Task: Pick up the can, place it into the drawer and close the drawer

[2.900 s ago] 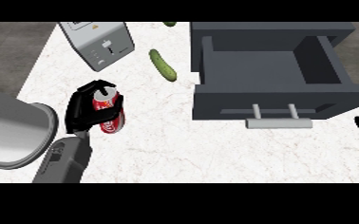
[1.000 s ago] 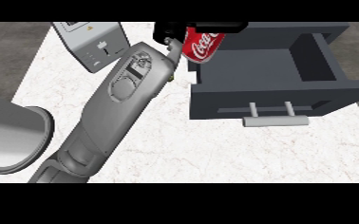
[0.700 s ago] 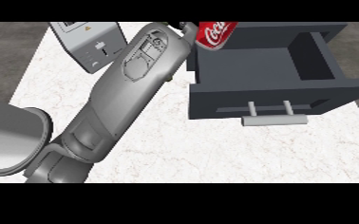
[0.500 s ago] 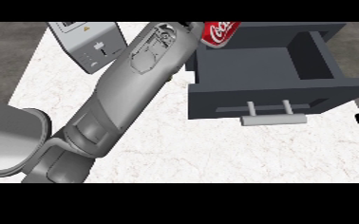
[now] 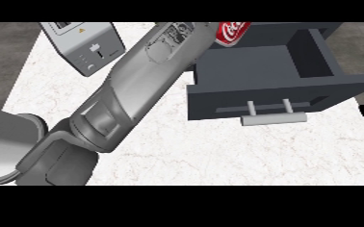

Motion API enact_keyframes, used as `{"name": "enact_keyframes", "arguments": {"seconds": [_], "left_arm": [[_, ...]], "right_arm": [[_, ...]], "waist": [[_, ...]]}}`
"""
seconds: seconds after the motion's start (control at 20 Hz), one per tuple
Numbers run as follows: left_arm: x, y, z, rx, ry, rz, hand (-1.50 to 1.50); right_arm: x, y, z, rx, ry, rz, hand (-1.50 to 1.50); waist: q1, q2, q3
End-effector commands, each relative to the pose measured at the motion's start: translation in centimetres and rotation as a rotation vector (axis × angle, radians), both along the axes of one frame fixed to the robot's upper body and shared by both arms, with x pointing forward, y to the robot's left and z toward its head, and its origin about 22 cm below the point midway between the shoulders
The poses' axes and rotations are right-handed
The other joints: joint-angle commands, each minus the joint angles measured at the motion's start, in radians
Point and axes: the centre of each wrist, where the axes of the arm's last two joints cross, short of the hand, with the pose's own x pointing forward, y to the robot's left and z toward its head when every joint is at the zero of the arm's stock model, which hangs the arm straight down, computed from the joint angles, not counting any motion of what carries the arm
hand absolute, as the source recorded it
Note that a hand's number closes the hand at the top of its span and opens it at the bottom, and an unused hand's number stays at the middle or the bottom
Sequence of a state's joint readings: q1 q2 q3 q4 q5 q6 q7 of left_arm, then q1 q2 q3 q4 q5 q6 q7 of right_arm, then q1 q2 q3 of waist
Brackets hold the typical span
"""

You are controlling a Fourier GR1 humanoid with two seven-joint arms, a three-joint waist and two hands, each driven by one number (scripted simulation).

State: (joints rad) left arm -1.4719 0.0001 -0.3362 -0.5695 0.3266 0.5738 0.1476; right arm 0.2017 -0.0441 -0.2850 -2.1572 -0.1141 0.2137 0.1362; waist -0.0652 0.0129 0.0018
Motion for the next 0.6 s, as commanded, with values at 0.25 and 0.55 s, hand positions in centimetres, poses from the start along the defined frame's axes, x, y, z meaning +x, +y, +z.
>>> {"name": "enact_keyframes", "arguments": {"seconds": [0.25,0.55], "left_arm": [[0.5,-0.5,-1.1,0.071,0.006,0.021,1.50],[0.8,0.4,-4.0,0.086,-0.017,0.060,1.50]], "right_arm": [[1.1,0.9,-0.1,-0.005,0.005,0.021,-1.50],[0.5,1.3,-0.3,0.014,-0.014,-0.006,-1.50]], "waist": [[-0.018,0.006,0.001],[-0.023,0.006,0.001]]}}
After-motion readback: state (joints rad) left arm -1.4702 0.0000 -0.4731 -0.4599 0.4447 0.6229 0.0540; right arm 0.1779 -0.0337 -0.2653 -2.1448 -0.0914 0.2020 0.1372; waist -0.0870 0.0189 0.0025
